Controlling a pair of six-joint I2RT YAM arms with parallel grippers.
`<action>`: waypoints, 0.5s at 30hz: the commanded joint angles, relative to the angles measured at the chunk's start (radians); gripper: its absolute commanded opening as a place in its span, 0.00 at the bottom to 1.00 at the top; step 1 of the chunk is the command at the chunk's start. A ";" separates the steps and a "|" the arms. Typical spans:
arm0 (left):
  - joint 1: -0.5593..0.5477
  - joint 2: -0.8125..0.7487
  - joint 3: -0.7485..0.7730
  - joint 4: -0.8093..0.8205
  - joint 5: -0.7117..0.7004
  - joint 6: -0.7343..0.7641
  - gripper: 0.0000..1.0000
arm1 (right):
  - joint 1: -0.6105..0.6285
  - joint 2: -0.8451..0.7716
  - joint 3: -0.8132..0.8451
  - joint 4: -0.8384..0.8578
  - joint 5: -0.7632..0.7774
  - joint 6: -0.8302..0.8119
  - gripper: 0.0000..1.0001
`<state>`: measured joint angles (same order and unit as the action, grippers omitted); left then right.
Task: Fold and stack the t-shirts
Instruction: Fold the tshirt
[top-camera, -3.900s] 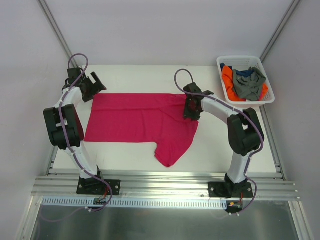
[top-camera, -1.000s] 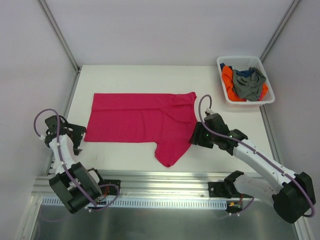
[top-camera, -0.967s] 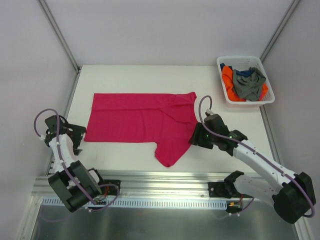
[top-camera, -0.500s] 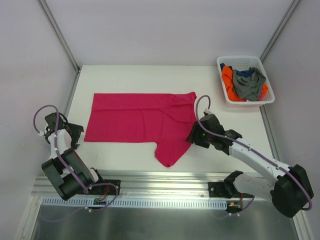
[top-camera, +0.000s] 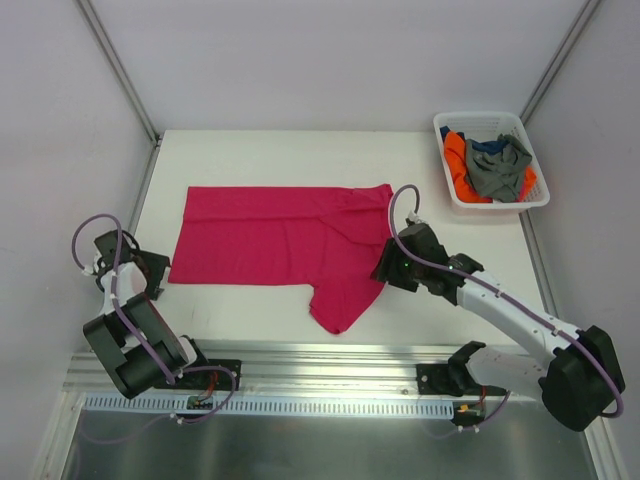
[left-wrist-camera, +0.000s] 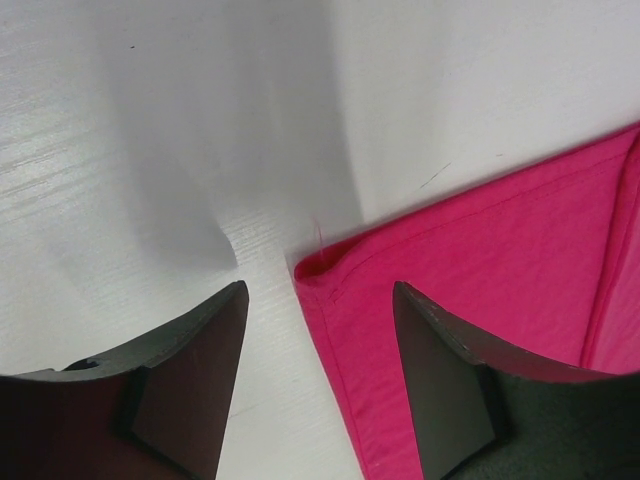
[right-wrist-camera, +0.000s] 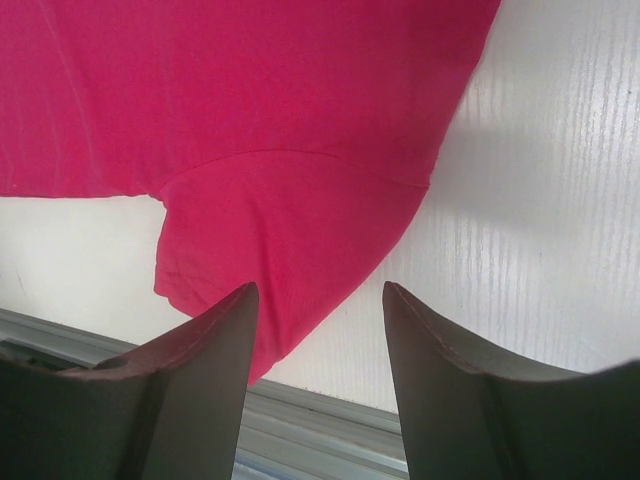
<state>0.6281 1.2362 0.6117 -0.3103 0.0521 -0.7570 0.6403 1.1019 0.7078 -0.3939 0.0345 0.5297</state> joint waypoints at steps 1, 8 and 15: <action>-0.008 0.009 -0.023 0.053 0.032 -0.018 0.60 | 0.005 -0.002 0.047 -0.029 0.016 -0.010 0.57; -0.041 0.032 -0.032 0.115 0.048 -0.002 0.51 | 0.005 -0.008 0.035 -0.026 0.025 0.003 0.57; -0.077 0.043 -0.043 0.122 0.011 -0.021 0.51 | 0.005 -0.030 0.039 -0.037 0.028 0.006 0.57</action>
<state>0.5545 1.2755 0.5861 -0.2058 0.0776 -0.7639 0.6403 1.1015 0.7132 -0.4164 0.0425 0.5289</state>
